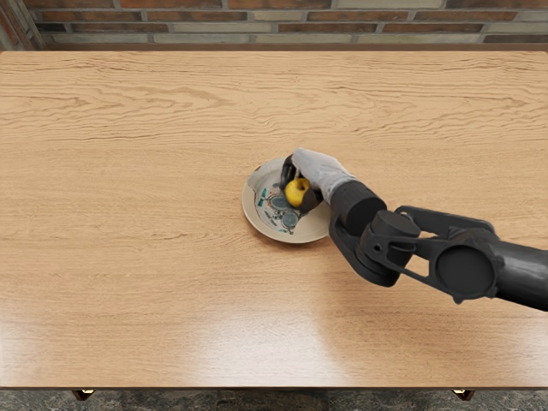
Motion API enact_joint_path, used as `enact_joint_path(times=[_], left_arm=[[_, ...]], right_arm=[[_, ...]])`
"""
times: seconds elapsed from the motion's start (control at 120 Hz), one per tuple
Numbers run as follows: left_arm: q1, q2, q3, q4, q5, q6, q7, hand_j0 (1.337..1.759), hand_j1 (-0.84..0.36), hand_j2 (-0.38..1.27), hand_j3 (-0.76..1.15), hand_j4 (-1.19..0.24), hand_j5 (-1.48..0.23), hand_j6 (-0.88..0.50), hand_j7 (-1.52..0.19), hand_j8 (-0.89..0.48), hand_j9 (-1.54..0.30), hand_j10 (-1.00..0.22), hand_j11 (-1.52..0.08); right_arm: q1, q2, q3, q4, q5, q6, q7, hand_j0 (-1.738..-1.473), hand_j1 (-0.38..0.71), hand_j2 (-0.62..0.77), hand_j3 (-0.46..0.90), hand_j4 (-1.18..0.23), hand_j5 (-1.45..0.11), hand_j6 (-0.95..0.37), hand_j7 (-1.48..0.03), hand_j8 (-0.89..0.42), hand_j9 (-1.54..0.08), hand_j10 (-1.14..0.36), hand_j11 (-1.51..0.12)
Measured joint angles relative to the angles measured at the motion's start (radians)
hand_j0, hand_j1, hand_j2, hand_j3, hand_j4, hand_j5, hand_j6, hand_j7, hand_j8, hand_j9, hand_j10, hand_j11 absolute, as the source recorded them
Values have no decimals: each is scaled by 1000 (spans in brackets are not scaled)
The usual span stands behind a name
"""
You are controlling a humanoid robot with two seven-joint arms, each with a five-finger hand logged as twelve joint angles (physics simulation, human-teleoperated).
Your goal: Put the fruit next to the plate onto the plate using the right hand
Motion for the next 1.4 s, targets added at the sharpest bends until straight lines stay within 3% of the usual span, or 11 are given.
enact_joint_path(times=[0.05, 0.217, 0.425, 0.733, 1.075, 1.4], left_arm=[[0, 0, 0, 0, 0, 0, 0, 1658, 349, 0, 0, 0, 0, 0, 0, 0, 0, 0, 0], [0, 0, 0, 0, 0, 0, 0, 1658, 349, 0, 0, 0, 0, 0, 0, 0, 0, 0, 0], [0, 0, 0, 0, 0, 0, 0, 1658, 349, 0, 0, 0, 0, 0, 0, 0, 0, 0, 0], [0, 0, 0, 0, 0, 0, 0, 1658, 349, 0, 0, 0, 0, 0, 0, 0, 0, 0, 0], [0, 0, 0, 0, 0, 0, 0, 1658, 349, 0, 0, 0, 0, 0, 0, 0, 0, 0, 0], [0, 0, 0, 0, 0, 0, 0, 1658, 349, 0, 0, 0, 0, -1, 0, 0, 0, 0, 0]], right_arm=[[-5, 3, 3, -1, -1, -2, 0, -1655, 182, 145, 0, -669, -992, -460, -919, -364, -969, -542, -983], [-4, 11, 10, 7, -3, -40, 0, -1657, -78, 59, 0, -327, -479, -235, -447, -192, -469, -271, -475], [11, -20, 54, 55, 9, -52, 0, -1658, -217, 17, 0, -148, -211, -116, -199, -100, -207, -128, -209], [19, -129, 132, 96, 226, -5, 0, -1658, -286, -1, 0, -63, -84, -57, -81, -53, -83, -58, -84], [17, -361, 317, 106, 639, 365, 0, -1658, -303, -5, 0, -42, -54, -42, -53, -41, -54, -41, -54], [11, -511, 362, 79, 945, 683, 0, -1658, -307, -6, 0, -37, -47, -38, -47, -37, -47, -37, -47]])
